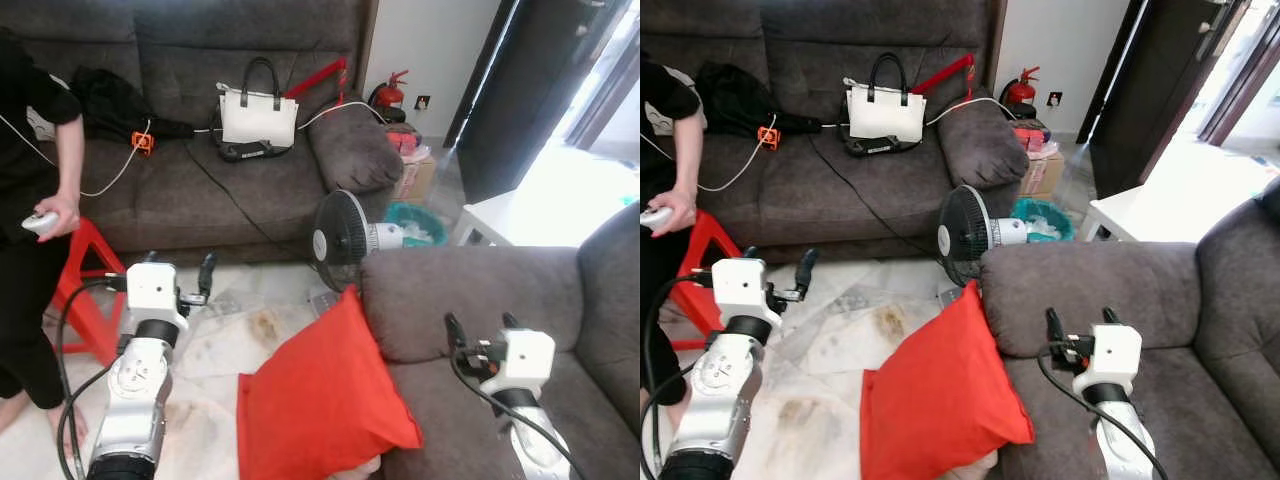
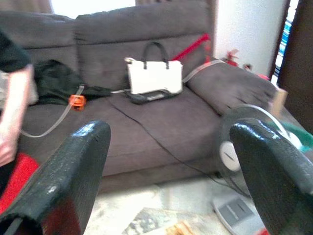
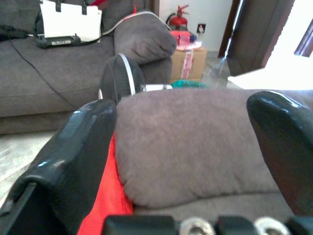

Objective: Move the pillow to the sofa from floor

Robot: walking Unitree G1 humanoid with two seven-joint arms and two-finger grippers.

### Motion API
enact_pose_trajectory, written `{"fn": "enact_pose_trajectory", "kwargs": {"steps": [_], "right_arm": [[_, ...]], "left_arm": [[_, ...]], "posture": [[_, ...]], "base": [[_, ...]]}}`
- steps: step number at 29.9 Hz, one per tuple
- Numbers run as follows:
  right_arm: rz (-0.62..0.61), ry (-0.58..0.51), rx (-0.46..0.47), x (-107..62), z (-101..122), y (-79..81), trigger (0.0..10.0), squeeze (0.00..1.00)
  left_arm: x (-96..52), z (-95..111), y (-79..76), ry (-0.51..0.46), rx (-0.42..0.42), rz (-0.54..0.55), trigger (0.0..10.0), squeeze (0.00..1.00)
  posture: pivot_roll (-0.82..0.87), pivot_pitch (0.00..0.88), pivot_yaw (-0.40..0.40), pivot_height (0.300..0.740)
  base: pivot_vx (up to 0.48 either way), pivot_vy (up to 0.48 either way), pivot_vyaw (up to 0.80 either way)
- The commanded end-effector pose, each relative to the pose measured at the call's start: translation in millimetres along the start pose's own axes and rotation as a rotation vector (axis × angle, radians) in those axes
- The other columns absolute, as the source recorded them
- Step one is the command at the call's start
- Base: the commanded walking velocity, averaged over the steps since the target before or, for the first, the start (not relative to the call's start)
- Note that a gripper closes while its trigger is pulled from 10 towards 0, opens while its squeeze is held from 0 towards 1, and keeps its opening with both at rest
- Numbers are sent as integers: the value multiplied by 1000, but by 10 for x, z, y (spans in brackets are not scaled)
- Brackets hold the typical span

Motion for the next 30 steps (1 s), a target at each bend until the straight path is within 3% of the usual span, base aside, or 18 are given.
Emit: {"fn": "enact_pose_trajectory", "kwargs": {"steps": [1,7,15,23,26,30], "right_arm": [[-43,-15,-6,-53,28,-109,10000,0],[-112,-30,-12,-144,41,-217,10000,0],[-82,-34,-13,-62,64,-124,10000,0],[14,-54,-16,158,162,30,10000,0],[72,-49,-12,240,180,154,10000,0],[115,-67,-35,236,218,252,10000,0]], "left_arm": [[50,-22,-132,11,-7,-52,10000,0],[171,-4,-217,22,-4,-109,10000,0],[228,65,-207,-3,0,-102,10000,0],[96,30,-32,-16,1,-11,10000,0],[-4,65,77,-31,9,33,10000,0],[-89,50,145,-31,20,60,10000,0]], "posture": [[66,0,-21,740],[12,0,33,740],[40,0,2,740],[103,0,-46,740],[183,0,-98,740],[188,0,-106,740]], "base": [[0,0,0],[0,0,0],[0,0,0],[0,0,0],[0,0,0],[0,0,0]]}}
Point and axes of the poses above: a point about 5 cm out from each wrist's last joint towards the gripper, its own x axis pointing out of the wrist towards the gripper, its own z axis along the axis of the wrist's last joint, y = z × x, the point moved 5 cm from there along x, pointing out of the wrist towards the gripper, and after that the axes turned 11 degrees about -x, right-handed, at the moved point
